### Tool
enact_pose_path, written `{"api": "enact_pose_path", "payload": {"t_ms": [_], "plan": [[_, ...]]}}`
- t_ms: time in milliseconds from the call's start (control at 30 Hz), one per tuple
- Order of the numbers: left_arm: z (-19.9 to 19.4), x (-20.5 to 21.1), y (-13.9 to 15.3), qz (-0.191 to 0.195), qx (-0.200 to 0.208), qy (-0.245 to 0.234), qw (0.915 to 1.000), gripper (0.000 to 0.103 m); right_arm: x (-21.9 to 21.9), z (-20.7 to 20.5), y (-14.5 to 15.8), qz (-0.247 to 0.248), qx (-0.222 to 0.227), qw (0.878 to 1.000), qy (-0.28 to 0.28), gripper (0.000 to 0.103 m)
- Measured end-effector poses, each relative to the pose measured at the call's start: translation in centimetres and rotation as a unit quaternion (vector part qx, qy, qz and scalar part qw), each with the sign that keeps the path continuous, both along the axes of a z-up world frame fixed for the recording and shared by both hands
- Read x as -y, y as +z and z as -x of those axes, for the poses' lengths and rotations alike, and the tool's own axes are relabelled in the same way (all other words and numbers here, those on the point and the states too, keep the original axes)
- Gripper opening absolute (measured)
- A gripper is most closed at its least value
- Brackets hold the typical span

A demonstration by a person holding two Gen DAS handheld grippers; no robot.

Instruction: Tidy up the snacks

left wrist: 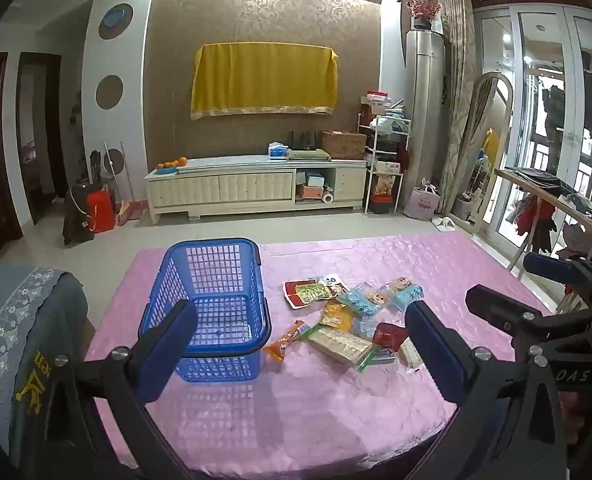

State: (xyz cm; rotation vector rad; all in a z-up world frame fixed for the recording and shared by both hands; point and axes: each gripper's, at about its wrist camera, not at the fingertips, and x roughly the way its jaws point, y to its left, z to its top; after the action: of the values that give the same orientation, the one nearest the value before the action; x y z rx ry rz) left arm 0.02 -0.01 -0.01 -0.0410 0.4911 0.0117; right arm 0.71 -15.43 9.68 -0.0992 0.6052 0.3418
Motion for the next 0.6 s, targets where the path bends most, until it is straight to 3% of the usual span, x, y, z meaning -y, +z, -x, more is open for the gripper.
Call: {"api": "enact_pose_path", "payload": {"t_ms": [500, 600], "plan": [[0.9, -1.6, 0.2, 0.004, 0.004, 0.001, 1.0000, 0.103, 0.0, 0.3, -0.1, -0.003, -0.009, 1.000, 0.005, 0.103], [0.0, -0.3, -0.2, 0.007, -0.004, 0.001, 1.0000, 0.103, 0.2, 0.1, -0.1, -0.003, -0.014, 1.000, 0.008, 0.103]]}}
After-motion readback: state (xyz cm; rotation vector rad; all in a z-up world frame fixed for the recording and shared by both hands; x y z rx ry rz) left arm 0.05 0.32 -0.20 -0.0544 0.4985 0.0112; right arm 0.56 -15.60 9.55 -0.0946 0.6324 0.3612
